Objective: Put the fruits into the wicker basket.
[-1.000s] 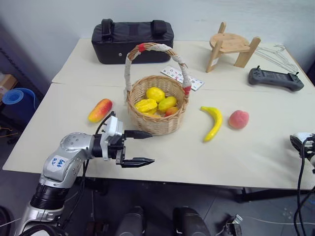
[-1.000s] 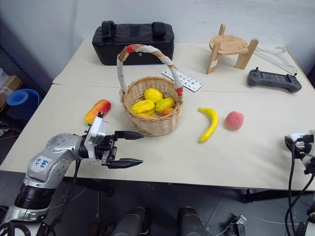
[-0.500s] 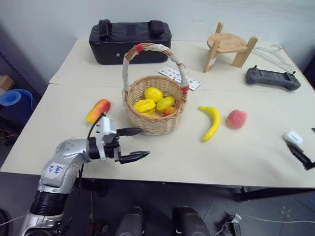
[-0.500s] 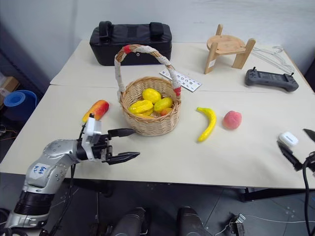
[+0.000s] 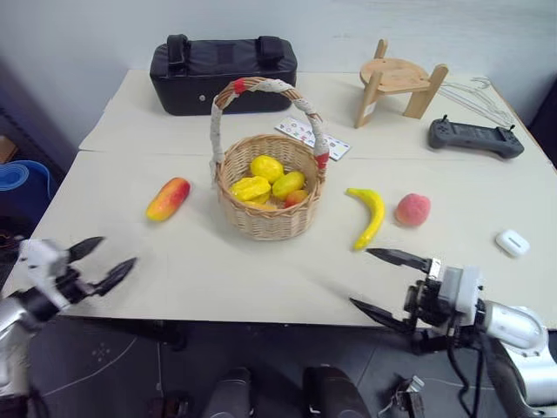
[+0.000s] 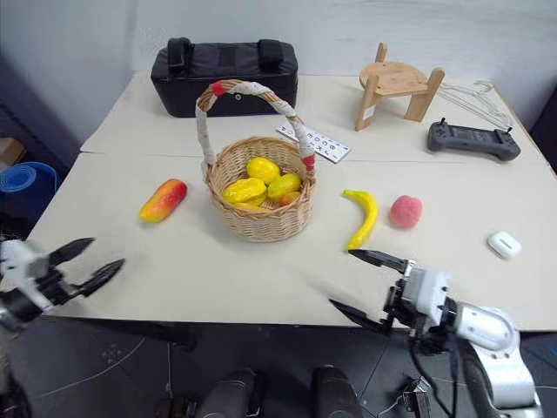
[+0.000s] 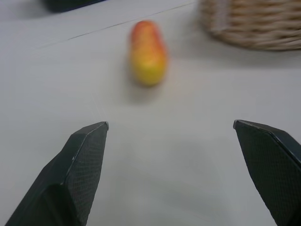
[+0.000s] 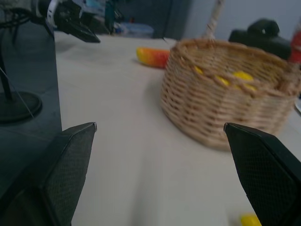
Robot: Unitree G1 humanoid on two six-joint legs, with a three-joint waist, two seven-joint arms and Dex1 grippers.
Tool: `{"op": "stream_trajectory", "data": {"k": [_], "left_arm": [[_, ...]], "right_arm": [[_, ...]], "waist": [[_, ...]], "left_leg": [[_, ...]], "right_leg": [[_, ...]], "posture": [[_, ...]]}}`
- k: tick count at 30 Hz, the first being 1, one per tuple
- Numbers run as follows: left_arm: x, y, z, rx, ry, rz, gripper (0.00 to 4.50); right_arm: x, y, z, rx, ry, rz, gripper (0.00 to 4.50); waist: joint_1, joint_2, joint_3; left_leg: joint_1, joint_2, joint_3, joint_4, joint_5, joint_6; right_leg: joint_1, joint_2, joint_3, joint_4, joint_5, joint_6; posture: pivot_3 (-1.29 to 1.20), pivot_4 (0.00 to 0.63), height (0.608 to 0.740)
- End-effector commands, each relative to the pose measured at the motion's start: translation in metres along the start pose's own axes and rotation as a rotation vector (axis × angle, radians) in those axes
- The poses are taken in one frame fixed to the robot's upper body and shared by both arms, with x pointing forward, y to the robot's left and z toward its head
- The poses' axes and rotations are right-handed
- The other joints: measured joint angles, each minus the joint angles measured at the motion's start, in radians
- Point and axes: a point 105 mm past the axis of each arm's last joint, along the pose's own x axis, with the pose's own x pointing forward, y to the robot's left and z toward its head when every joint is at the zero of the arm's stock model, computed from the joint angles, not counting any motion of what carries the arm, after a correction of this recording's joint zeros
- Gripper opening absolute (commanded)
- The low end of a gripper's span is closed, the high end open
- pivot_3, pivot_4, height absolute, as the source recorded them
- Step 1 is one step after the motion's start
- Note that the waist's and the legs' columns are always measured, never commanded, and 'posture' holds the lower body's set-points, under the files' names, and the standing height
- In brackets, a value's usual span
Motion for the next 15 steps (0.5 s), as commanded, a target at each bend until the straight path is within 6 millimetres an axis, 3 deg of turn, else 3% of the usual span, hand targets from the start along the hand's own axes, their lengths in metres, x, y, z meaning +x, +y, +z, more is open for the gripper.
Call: {"op": "stream_trajectory", "data": {"k": [1,6,10,15], "left_arm": [[-0.029,0.036,-0.007,-0.099,0.041,0.213,4.50],[-0.016,0.032,0.007,-0.208,-0.007,0.229,4.50],[0.030,0.003,0.050,-0.173,-0.041,0.027,4.50],[0.093,-0.015,0.080,-0.096,0.060,-0.123,4.50]], "right_arm": [[0.011,-0.006,0.019,-0.011,-0.084,-0.063,4.48],[0.016,-0.005,0.023,0.003,-0.093,-0.103,4.48],[0.021,-0.008,0.023,-0.006,-0.091,-0.140,4.48],[0.026,-0.010,0.021,-0.017,-0.077,-0.146,4.48]], "waist": [[0.008,-0.001,-0.001],[0.023,-0.005,-0.003],[0.026,-0.008,-0.004],[0.017,-0.008,-0.005]], "left_leg": [[0.000,0.000,0.000,0.000,0.000,0.000],[-0.001,0.000,-0.002,0.000,-0.004,-0.005],[-0.001,0.000,-0.002,0.000,-0.004,-0.006],[-0.001,0.000,-0.001,-0.001,-0.002,-0.005]], "right_leg": [[0.000,0.000,0.000,0.000,0.000,0.000],[0.000,-0.002,0.000,-0.001,-0.001,-0.002],[0.000,-0.002,0.000,0.000,-0.001,-0.002],[-0.001,-0.001,-0.001,0.000,-0.001,-0.002]], "posture": [[0.00,0.150,0.740],[0.00,0.150,0.740],[0.00,0.150,0.740],[0.00,0.150,0.740]]}}
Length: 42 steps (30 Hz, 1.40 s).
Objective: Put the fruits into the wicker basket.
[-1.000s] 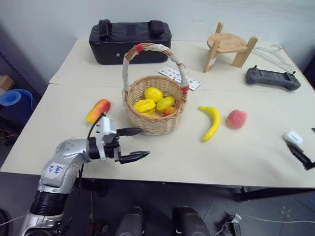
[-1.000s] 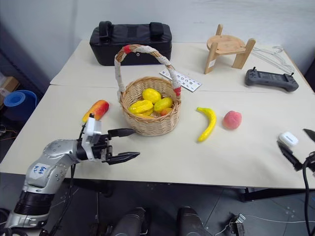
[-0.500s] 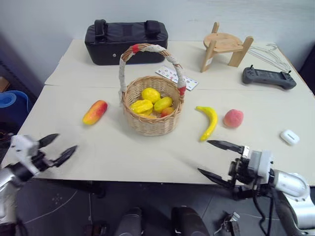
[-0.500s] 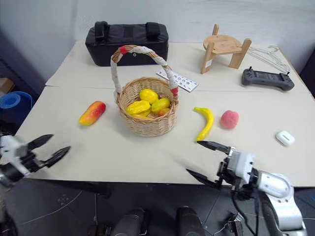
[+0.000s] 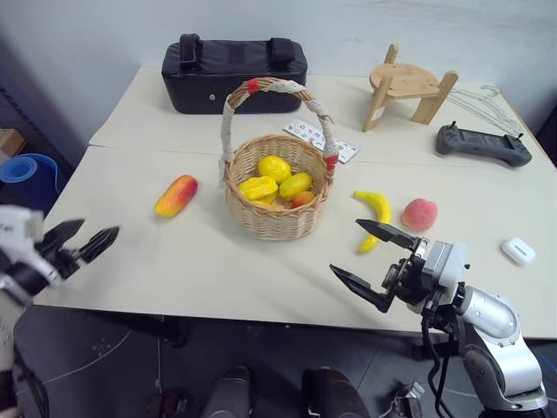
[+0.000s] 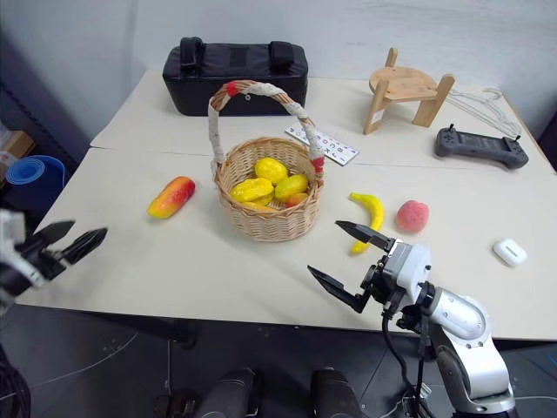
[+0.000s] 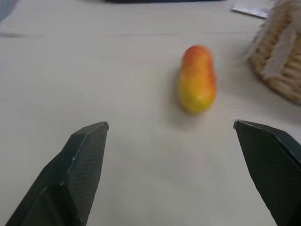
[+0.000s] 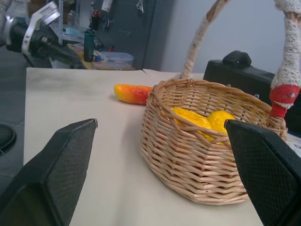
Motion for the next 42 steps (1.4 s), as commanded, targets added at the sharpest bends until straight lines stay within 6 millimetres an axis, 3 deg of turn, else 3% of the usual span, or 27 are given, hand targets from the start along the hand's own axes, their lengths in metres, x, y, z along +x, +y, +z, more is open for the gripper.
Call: {"op": "stream_trajectory", "data": {"k": [1,4,7,11,15,20,22,25,27,29,33,36,38,42], "left_arm": [[0.034,-0.003,0.011,0.050,0.086,-0.039,4.50],[0.065,0.007,0.012,0.049,0.167,0.002,4.50],[0.089,0.004,0.004,0.057,0.257,-0.011,4.50],[0.103,0.002,-0.007,0.079,0.343,-0.028,4.50],[0.100,0.000,-0.014,0.073,0.359,-0.075,3.62],[0.089,-0.001,-0.026,0.047,0.357,-0.123,2.15],[0.089,-0.004,-0.027,0.049,0.350,-0.143,2.03],[0.088,-0.006,0.000,-0.025,0.223,-0.188,2.03],[0.073,-0.009,0.047,-0.039,0.054,-0.279,2.03],[0.047,-0.039,0.078,0.044,-0.042,-0.515,2.03],[0.025,-0.103,0.096,0.161,-0.078,-0.809,2.03],[0.035,-0.138,0.098,0.329,-0.069,-0.829,2.03],[0.048,-0.153,0.101,0.306,-0.084,-0.807,2.03],[0.090,-0.152,0.091,0.194,-0.003,-0.631,2.03]], "right_arm": [[0.004,0.001,0.007,-0.029,-0.015,-0.004,4.48],[0.006,0.008,0.003,-0.023,0.004,0.020,4.48],[0.007,0.009,0.003,-0.033,0.003,0.002,4.48],[0.008,0.010,0.005,-0.038,-0.006,-0.034,4.48],[0.005,0.012,0.008,-0.047,0.005,-0.098,4.50],[0.007,-0.004,0.028,-0.152,-0.052,-0.180,4.50],[0.009,-0.008,0.028,-0.152,-0.053,-0.187,4.50],[0.008,-0.013,0.025,-0.161,-0.040,-0.189,4.50],[0.006,-0.016,0.025,-0.172,-0.027,-0.207,4.50],[0.001,-0.020,0.024,-0.181,-0.005,-0.238,4.50],[-0.010,-0.034,0.025,-0.214,0.007,-0.320,4.50],[-0.013,-0.038,0.028,-0.227,0.000,-0.334,4.50],[-0.014,-0.037,0.027,-0.222,0.005,-0.327,4.50],[-0.015,-0.040,0.026,-0.236,0.015,-0.329,4.50]], "waist": [[-0.006,0.000,0.000],[-0.018,0.000,0.000],[-0.020,-0.002,-0.001],[-0.021,-0.003,-0.001],[-0.019,-0.005,-0.001],[-0.018,-0.006,-0.001],[-0.015,-0.006,-0.001],[-0.010,-0.007,-0.001],[-0.012,-0.008,0.000],[-0.013,-0.011,0.000],[-0.016,-0.009,-0.001],[-0.007,-0.008,-0.001],[-0.010,-0.009,-0.001],[-0.011,-0.009,-0.001]], "left_leg": [[0.000,0.000,0.000,0.000,0.002,0.003],[0.000,0.000,0.002,-0.001,0.002,0.003],[-0.005,0.000,0.005,0.000,0.004,0.000],[-0.015,-0.001,0.008,0.007,0.005,-0.001],[-0.016,0.000,0.011,0.009,0.005,-0.001],[-0.016,0.000,0.014,0.010,0.005,-0.001],[-0.016,0.000,0.014,0.014,0.005,0.000],[-0.016,0.000,0.013,0.016,0.004,0.001],[-0.019,0.000,0.013,0.018,0.004,0.001],[-0.023,0.000,0.012,0.019,0.004,0.001],[-0.024,0.000,0.012,0.019,0.003,0.000],[-0.022,0.000,0.010,0.020,0.003,0.001],[-0.022,-0.001,0.010,0.020,0.004,0.001],[-0.019,-0.001,0.010,0.019,0.003,0.005]], "right_leg": [[0.000,0.000,0.000,0.000,0.000,0.000],[-0.001,0.002,0.000,0.000,0.000,0.001],[-0.010,0.004,0.001,0.009,0.000,0.001],[-0.023,0.004,0.000,0.018,0.000,0.002],[-0.026,0.003,0.002,0.020,0.000,0.002],[-0.029,0.002,0.006,0.021,0.000,0.002],[-0.029,0.002,0.006,0.025,0.000,0.002],[-0.029,0.002,0.006,0.026,0.000,0.002],[-0.030,0.002,0.006,0.026,0.000,0.002],[-0.033,0.002,0.006,0.029,0.000,0.002],[-0.033,0.001,0.006,0.028,0.000,0.001],[-0.030,0.001,0.006,0.025,0.000,0.002],[-0.030,0.001,0.006,0.025,0.000,0.002],[-0.029,0.003,0.007,0.029,0.000,0.002]], "posture": [[0.00,0.150,0.740],[0.00,0.150,0.740],[0.00,0.150,0.740],[0.00,0.150,0.740],[0.00,0.150,0.740],[0.00,0.150,0.740],[0.00,0.150,0.740],[0.00,0.150,0.740],[0.00,0.150,0.740],[0.00,0.150,0.740],[0.00,0.150,0.740],[0.00,0.150,0.740],[0.00,0.150,0.740],[0.00,0.150,0.740]]}}
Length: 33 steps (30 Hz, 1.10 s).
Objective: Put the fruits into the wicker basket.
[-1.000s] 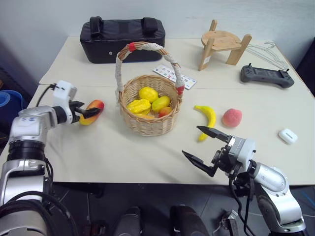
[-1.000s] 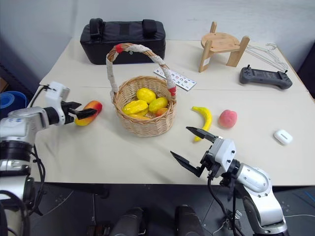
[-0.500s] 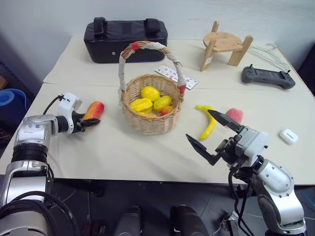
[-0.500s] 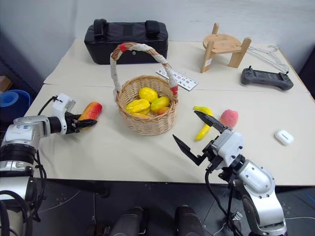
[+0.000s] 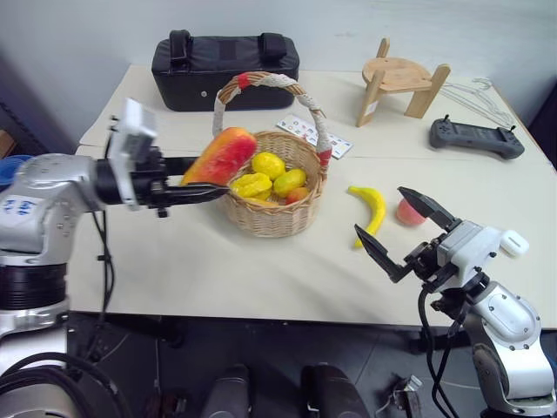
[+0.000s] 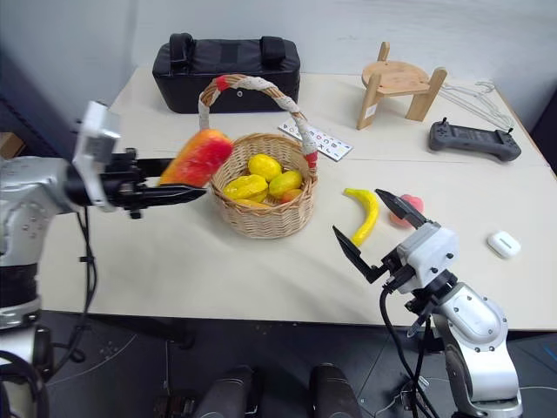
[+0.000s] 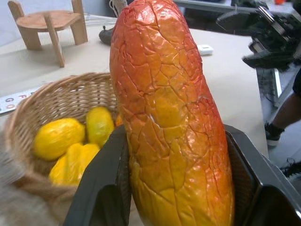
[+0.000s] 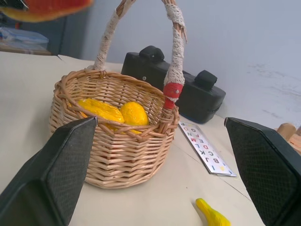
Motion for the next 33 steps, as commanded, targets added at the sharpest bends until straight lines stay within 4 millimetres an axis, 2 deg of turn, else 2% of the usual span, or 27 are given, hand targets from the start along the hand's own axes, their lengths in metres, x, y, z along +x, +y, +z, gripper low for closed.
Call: {"op": "stream_trajectory", "data": {"k": [1,4,8,10,13,16,20,22,24,25,29,33], "left_arm": [[0.014,0.020,-0.004,-0.046,0.012,0.141,2.03],[0.035,0.017,-0.009,-0.052,-0.005,0.148,2.03],[0.036,0.023,-0.018,-0.050,0.003,0.176,2.03],[0.030,0.027,-0.022,-0.097,0.021,0.174,2.76],[0.026,0.026,-0.023,-0.074,0.039,0.150,3.65],[0.025,0.034,-0.010,-0.012,-0.039,0.173,4.46],[0.009,0.040,-0.001,0.115,-0.152,0.197,4.46],[-0.009,0.028,0.001,0.187,-0.237,0.095,4.46],[-0.030,0.009,-0.015,0.199,-0.168,-0.046,4.46],[-0.037,0.008,-0.019,0.202,-0.130,-0.054,4.46],[-0.064,-0.004,-0.016,0.235,-0.113,-0.108,4.46],[-0.083,-0.012,-0.053,0.211,-0.059,-0.160,4.46]], "right_arm": [[-0.001,-0.007,0.009,-0.048,-0.027,-0.023,4.50],[-0.008,-0.005,0.005,-0.040,-0.005,-0.023,4.50],[-0.018,-0.005,0.000,-0.033,0.016,-0.064,4.50],[-0.021,-0.004,-0.003,-0.028,0.024,-0.076,4.50],[-0.023,-0.004,-0.007,-0.030,0.031,-0.092,4.50],[-0.026,-0.006,-0.011,-0.028,0.038,-0.110,4.50],[-0.034,-0.007,-0.013,-0.022,0.057,-0.119,4.50],[-0.040,-0.010,-0.014,-0.004,0.067,-0.136,4.50],[-0.049,-0.008,-0.014,0.049,0.076,-0.144,4.50],[-0.053,-0.007,-0.015,0.055,0.089,-0.136,4.50],[-0.081,-0.007,-0.029,0.116,0.190,-0.147,4.50],[-0.111,0.001,-0.052,0.151,0.280,-0.179,4.50]], "waist": [[0.000,0.000,0.000],[-0.003,0.000,0.000],[-0.004,0.000,0.000],[-0.004,0.000,0.000],[-0.003,0.000,0.000],[0.002,0.000,0.000],[0.002,0.000,0.000],[-0.002,0.000,0.000],[-0.012,0.001,0.000],[-0.016,0.001,0.000],[-0.008,0.001,0.000],[-0.002,0.004,-0.002]], "left_leg": [[0.001,0.000,0.000,0.000,0.000,0.000],[0.002,0.000,0.002,0.000,0.002,-0.004],[-0.002,0.001,0.002,0.000,0.003,-0.004],[-0.001,0.001,0.003,0.000,0.003,-0.004],[0.001,0.001,0.003,0.000,0.003,-0.005],[0.002,0.000,0.003,0.000,0.003,-0.005],[0.002,0.000,0.003,0.000,0.003,-0.004],[0.002,0.000,0.004,0.000,0.002,-0.004],[0.003,0.001,0.006,-0.002,0.002,-0.005],[0.005,0.001,0.007,-0.003,0.002,-0.005],[0.004,0.002,0.006,-0.002,0.001,-0.003],[0.009,0.002,0.005,-0.002,-0.003,0.002]], "right_leg": [[0.000,0.000,0.001,0.001,0.000,0.000],[-0.001,0.001,0.002,0.002,0.000,0.000],[-0.003,0.002,0.002,0.002,0.000,0.000],[-0.002,0.002,0.003,0.002,0.000,0.000],[-0.002,0.002,0.004,0.001,0.000,0.000],[0.000,0.001,0.004,0.000,0.000,0.000],[0.000,0.001,0.004,0.000,0.000,0.000],[-0.001,0.001,0.004,0.000,0.000,0.000],[-0.001,0.002,0.005,0.001,0.000,0.000],[-0.001,0.002,0.005,0.002,-0.001,-0.001],[-0.001,0.002,0.005,0.001,-0.002,-0.002],[0.006,0.000,0.004,-0.003,-0.001,-0.002]], "posture": [[0.00,0.150,0.740],[0.00,0.150,0.740],[0.00,0.150,0.740],[0.00,0.150,0.740],[0.00,0.150,0.740],[0.00,0.150,0.740],[0.00,0.150,0.740],[0.00,0.150,0.740],[0.00,0.150,0.740],[0.00,0.150,0.740],[0.00,0.150,0.740],[0.00,0.150,0.740]]}}
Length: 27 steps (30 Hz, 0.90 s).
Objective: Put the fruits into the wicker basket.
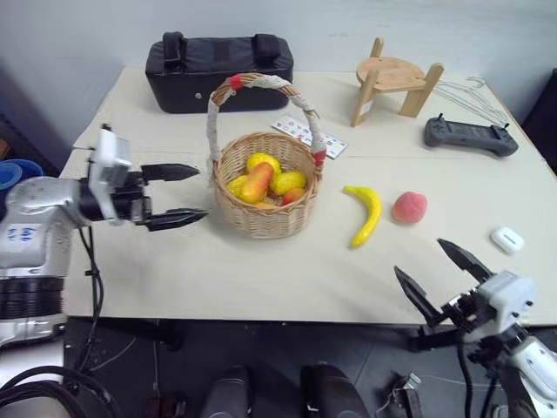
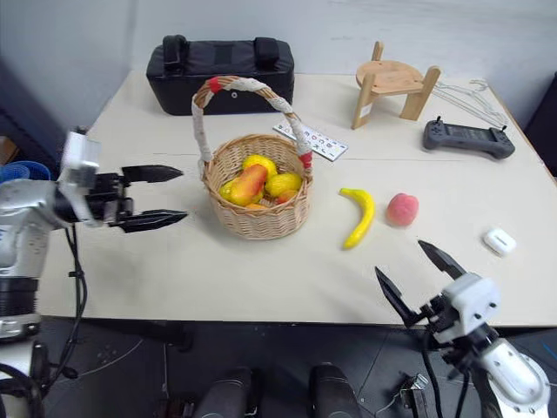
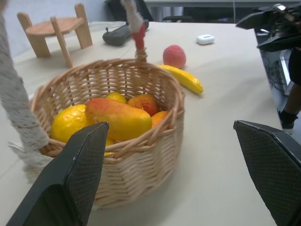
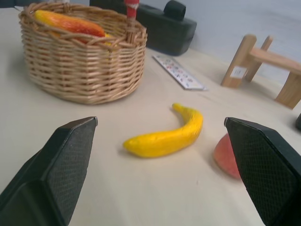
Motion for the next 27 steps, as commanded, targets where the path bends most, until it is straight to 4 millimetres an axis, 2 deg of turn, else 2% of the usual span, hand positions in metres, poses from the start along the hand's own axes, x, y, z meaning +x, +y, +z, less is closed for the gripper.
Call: {"op": "stream_trajectory", "data": {"k": [1,4,6,9,12,13,16,18,20,22,25,27], "left_arm": [[-0.016,-0.013,-0.027,0.013,0.032,-0.024,4.46],[-0.024,-0.024,-0.047,0.041,0.094,-0.019,4.46],[-0.018,-0.027,-0.043,0.030,0.057,-0.014,4.46],[-0.010,-0.030,-0.039,-0.001,0.016,-0.007,4.46],[-0.003,-0.035,-0.043,-0.017,0.008,-0.004,4.46],[-0.002,-0.035,-0.043,-0.023,0.004,-0.003,4.46],[0.005,-0.039,-0.040,-0.055,-0.008,-0.031,4.46],[0.008,-0.040,-0.038,-0.060,-0.010,-0.043,4.46],[0.013,-0.039,-0.038,-0.048,-0.013,-0.046,4.46],[0.017,-0.038,-0.037,-0.037,-0.019,-0.045,4.46],[0.020,-0.040,-0.035,-0.027,-0.025,-0.042,4.46],[0.021,-0.042,-0.035,-0.024,-0.028,-0.040,4.46]], "right_arm": [[-0.020,-0.004,-0.017,0.023,0.034,-0.055,4.50],[-0.032,0.001,-0.031,0.050,0.089,-0.086,4.50],[-0.033,0.006,-0.036,0.040,0.119,-0.079,4.50],[-0.022,0.006,-0.032,0.027,0.114,-0.070,4.50],[0.023,-0.007,-0.018,0.098,0.157,-0.104,4.50],[0.032,-0.011,-0.017,0.113,0.191,-0.126,4.50],[0.086,-0.010,0.006,0.144,0.245,0.001,4.50],[0.111,-0.013,0.020,0.155,0.264,0.027,4.50],[0.137,-0.023,0.015,0.136,0.394,0.013,4.50],[0.156,-0.035,0.013,0.117,0.477,-0.024,4.50],[0.167,-0.050,0.005,0.089,0.573,-0.081,4.50],[0.172,-0.055,0.001,0.079,0.611,-0.107,4.50]], "waist": [[0.000,0.003,-0.001],[-0.002,0.003,-0.001],[-0.003,0.003,-0.001],[-0.003,0.003,-0.001],[-0.018,0.005,-0.001],[-0.024,0.005,-0.001],[-0.030,0.005,0.000],[-0.030,0.006,0.000],[-0.027,0.006,0.000],[-0.024,0.006,0.000],[-0.019,0.006,0.000],[-0.022,0.006,0.000]], "left_leg": [[0.004,0.000,0.000,-0.001,-0.003,0.001],[0.010,0.001,0.000,-0.003,-0.005,0.001],[0.010,0.002,0.000,-0.003,-0.006,0.000],[0.010,0.002,-0.001,-0.003,-0.006,0.000],[0.010,0.002,0.000,-0.003,-0.007,-0.001],[0.010,0.002,0.001,-0.003,-0.007,-0.001],[0.010,0.003,0.000,-0.003,-0.007,-0.002],[0.009,0.004,0.000,-0.003,-0.007,-0.002],[0.008,0.004,-0.001,-0.004,-0.007,-0.003],[0.008,0.004,-0.002,-0.004,-0.007,-0.003],[0.004,0.002,-0.005,-0.001,-0.008,-0.001],[-0.007,0.001,-0.007,0.002,-0.008,-0.001]], "right_leg": [[0.004,0.000,0.000,-0.001,0.000,0.000],[0.009,0.000,0.000,-0.003,-0.001,-0.002],[0.009,0.000,0.000,-0.003,-0.002,-0.002],[0.009,-0.001,0.000,-0.004,-0.002,-0.002],[0.009,-0.001,0.000,-0.004,-0.002,-0.002],[0.009,-0.001,0.001,-0.003,-0.002,-0.002],[0.007,0.000,-0.001,-0.002,-0.002,-0.003],[0.006,0.000,-0.002,-0.001,-0.002,-0.003],[0.005,0.001,-0.004,-0.001,-0.003,-0.004],[0.005,0.001,-0.004,-0.002,-0.003,-0.004],[0.005,0.000,-0.005,-0.003,-0.003,-0.004],[-0.003,0.000,-0.005,-0.003,-0.002,-0.003]], "posture": [[0.00,0.150,0.740],[0.00,0.150,0.740],[0.00,0.150,0.740],[0.00,0.150,0.740],[0.00,0.150,0.740],[0.00,0.150,0.740],[0.00,0.150,0.740],[0.00,0.150,0.740],[0.00,0.150,0.740],[0.00,0.150,0.740],[0.00,0.150,0.740],[0.00,0.150,0.740]]}}
